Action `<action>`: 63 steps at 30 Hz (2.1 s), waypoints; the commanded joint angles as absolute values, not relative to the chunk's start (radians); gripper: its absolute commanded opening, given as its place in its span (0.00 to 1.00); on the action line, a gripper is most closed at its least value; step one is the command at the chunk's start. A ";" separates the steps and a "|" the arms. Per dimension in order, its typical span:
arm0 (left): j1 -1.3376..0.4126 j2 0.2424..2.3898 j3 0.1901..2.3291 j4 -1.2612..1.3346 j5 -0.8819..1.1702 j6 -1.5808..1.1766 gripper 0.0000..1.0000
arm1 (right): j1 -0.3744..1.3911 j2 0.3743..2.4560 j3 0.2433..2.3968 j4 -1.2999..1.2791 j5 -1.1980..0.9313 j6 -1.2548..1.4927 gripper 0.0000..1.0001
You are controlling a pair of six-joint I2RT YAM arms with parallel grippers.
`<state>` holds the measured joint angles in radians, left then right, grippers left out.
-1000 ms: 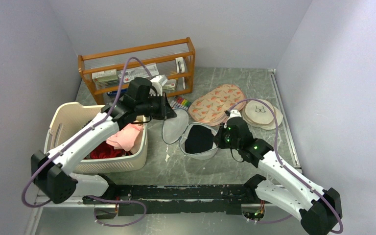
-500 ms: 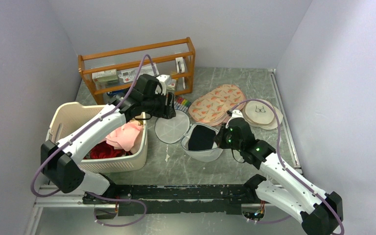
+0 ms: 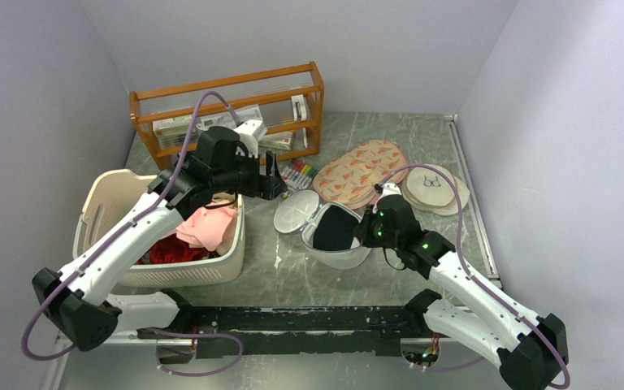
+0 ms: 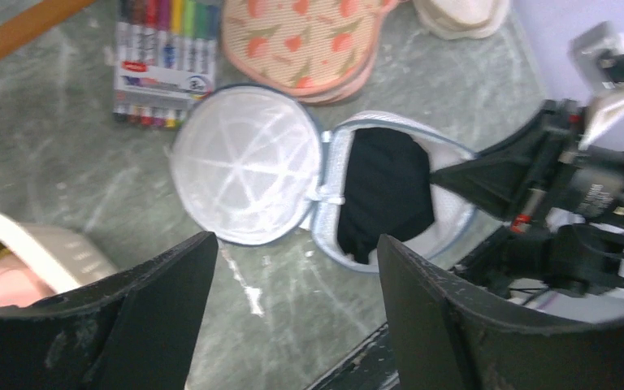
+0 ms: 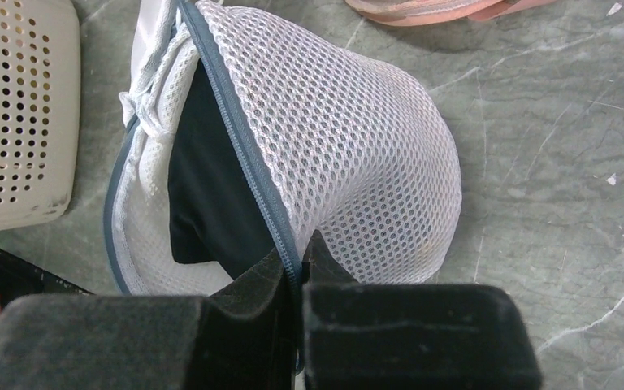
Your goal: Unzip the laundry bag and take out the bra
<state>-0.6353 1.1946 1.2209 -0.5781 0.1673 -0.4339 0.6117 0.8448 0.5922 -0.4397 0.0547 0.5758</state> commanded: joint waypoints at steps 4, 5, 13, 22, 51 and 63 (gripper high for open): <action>-0.732 1.242 1.061 -0.294 0.379 -0.614 0.66 | 0.610 0.834 0.601 -0.438 0.017 0.592 0.00; -0.781 1.265 1.073 -0.296 0.325 -0.610 0.66 | 0.610 0.833 0.600 -0.438 0.014 0.592 0.00; -0.983 1.519 1.241 -0.415 0.049 -0.514 0.52 | 0.609 0.820 0.591 -0.428 0.003 0.583 0.00; -0.986 1.657 1.295 -0.435 -0.008 -0.466 0.57 | 0.610 0.823 0.586 -0.426 -0.014 0.567 0.00; -0.987 1.732 1.276 -0.366 0.043 -0.447 0.30 | 0.610 0.815 0.577 -0.426 -0.035 0.580 0.00; -0.987 1.560 1.198 -0.308 0.068 -0.455 0.07 | 0.609 0.817 0.584 -0.433 -0.023 0.577 0.00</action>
<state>-0.9855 1.6161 1.2160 -0.3672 0.0353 -0.4458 0.6117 0.8272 0.5743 -0.4362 -0.0299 0.5797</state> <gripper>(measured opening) 0.075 0.009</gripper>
